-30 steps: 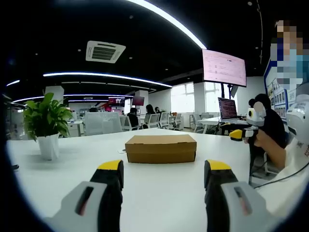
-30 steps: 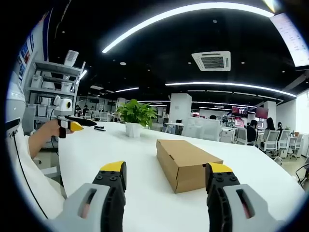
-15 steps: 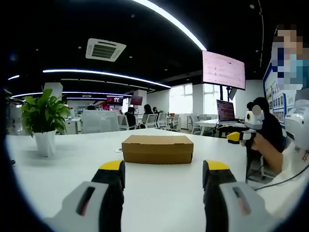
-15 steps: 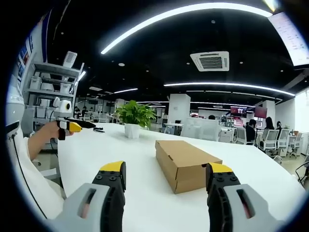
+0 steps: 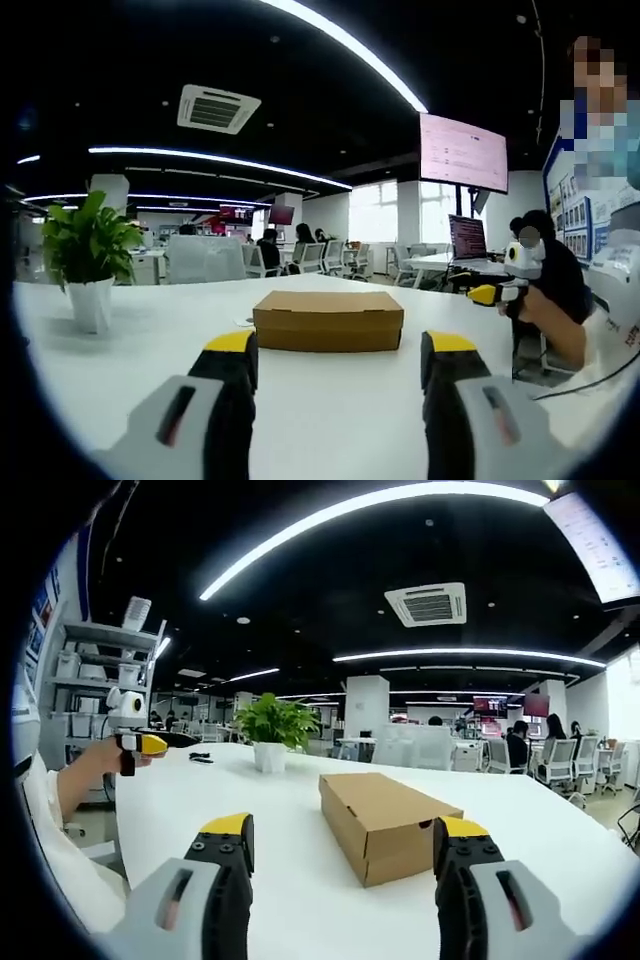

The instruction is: Operate the shoe box by opening the lid, removing the specified soft item, and placing it in the target area until the item is outside and the box remains undamaged.

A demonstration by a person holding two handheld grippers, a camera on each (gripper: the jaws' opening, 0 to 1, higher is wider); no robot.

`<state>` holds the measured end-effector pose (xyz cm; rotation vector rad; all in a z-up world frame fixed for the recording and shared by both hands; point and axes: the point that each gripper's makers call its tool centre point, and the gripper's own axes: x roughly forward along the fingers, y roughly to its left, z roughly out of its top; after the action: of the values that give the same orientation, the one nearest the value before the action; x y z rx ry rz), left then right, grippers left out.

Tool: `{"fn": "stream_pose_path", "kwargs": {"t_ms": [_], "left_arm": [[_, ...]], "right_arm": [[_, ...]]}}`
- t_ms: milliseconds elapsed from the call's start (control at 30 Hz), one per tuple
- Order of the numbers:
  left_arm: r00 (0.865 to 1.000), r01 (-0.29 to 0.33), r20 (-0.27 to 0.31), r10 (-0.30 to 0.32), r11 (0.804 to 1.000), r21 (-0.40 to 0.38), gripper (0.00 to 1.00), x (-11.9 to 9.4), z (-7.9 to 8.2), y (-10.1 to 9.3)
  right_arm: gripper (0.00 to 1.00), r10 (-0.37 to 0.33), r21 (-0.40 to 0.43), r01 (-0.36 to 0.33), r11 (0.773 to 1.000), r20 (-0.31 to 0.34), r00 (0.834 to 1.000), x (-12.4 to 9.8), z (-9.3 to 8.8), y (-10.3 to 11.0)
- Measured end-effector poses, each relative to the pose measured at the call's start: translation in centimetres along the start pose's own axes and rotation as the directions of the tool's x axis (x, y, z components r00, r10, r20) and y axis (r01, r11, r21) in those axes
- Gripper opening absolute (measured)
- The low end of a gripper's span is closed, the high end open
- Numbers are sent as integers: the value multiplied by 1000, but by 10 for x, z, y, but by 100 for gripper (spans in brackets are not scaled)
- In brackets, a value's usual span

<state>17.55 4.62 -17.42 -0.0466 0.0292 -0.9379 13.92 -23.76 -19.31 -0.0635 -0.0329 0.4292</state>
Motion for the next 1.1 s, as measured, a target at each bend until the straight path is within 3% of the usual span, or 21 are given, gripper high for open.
{"fn": "stream_pose_path", "kwargs": {"t_ms": [233, 300, 400, 500, 567, 800, 1100], "left_arm": [[999, -31, -10, 31, 999, 34, 74, 9, -1, 12], [999, -35, -12, 35, 999, 31, 75, 10, -1, 16], [999, -31, -11, 31, 1000, 6, 62, 11, 0, 20], [1000, -19, -8, 19, 1000, 18, 77, 14, 1, 19], [1000, -21, -14, 21, 999, 38, 74, 15, 1, 23], [1000, -23, 0, 23, 1000, 7, 78, 18, 10, 42], [998, -37, -40, 40, 996, 78, 75, 24, 7, 54]], "right_arm": [[75, 13, -4, -13, 1000, -4, 1000, 9, -3, 9], [70, 23, -1, -23, 1000, -10, 1000, 10, -4, 11], [74, 20, -15, -20, 1000, -15, 1000, 13, -3, 12], [76, 19, -9, -19, 1000, -12, 1000, 14, -1, 11], [76, 19, 5, -19, 1000, -12, 1000, 15, 0, 11], [78, 13, 10, -13, 1000, -13, 1000, 19, 4, 11], [79, -22, -12, 22, 1000, -9, 1000, 23, 12, 3]]}}
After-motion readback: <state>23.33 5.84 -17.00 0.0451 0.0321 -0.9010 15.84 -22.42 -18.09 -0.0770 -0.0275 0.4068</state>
